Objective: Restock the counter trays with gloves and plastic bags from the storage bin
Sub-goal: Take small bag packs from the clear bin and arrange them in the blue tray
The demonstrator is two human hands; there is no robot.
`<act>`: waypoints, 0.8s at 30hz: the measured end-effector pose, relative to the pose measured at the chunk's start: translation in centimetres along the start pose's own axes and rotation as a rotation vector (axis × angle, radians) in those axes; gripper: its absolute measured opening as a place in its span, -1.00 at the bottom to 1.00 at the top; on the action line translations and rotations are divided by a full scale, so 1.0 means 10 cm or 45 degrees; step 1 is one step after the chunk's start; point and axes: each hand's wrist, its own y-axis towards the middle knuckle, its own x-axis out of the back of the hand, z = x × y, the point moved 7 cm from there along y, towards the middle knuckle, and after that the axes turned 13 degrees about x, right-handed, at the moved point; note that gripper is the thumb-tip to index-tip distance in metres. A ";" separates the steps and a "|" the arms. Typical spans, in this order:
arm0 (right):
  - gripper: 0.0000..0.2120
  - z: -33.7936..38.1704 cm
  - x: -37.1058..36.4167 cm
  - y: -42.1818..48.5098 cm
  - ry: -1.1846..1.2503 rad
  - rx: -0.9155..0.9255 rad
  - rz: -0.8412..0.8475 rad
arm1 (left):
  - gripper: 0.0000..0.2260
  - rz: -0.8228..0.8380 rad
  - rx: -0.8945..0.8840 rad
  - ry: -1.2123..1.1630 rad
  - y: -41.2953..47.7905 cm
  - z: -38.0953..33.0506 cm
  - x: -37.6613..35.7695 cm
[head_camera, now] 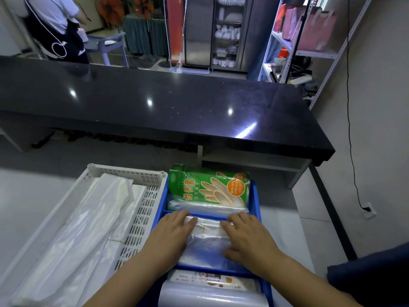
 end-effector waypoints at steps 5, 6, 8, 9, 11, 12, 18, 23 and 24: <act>-0.70 -0.12 0.06 -0.08 0.094 -0.036 -0.022 | -0.60 0.160 0.063 -0.085 -0.02 0.02 -0.09; -0.72 -0.12 0.03 -0.08 0.099 -0.039 0.009 | -0.61 0.190 0.076 -0.085 -0.01 0.03 -0.12; -0.73 -0.12 0.01 -0.06 0.106 -0.036 0.040 | -0.60 0.207 0.086 -0.063 0.00 0.05 -0.16; -0.73 -0.12 0.02 -0.04 0.094 -0.026 0.048 | -0.59 0.210 0.089 -0.061 0.01 0.04 -0.14; -0.68 -0.12 0.08 -0.02 0.062 0.020 0.044 | -0.57 0.187 0.080 -0.071 0.01 0.01 -0.06; -0.65 -0.11 0.12 -0.01 0.054 0.059 0.024 | -0.59 0.154 0.081 -0.063 0.01 0.00 -0.01; -0.83 0.16 0.07 0.03 0.125 0.421 0.063 | -0.78 0.147 0.491 -0.234 -0.22 0.22 0.13; -0.85 0.37 -0.16 0.09 0.037 0.630 0.231 | -0.77 0.584 0.590 -0.094 -0.41 0.14 -0.15; -0.86 0.38 -0.16 0.10 0.022 0.650 0.230 | -0.78 0.608 0.619 -0.087 -0.42 0.15 -0.16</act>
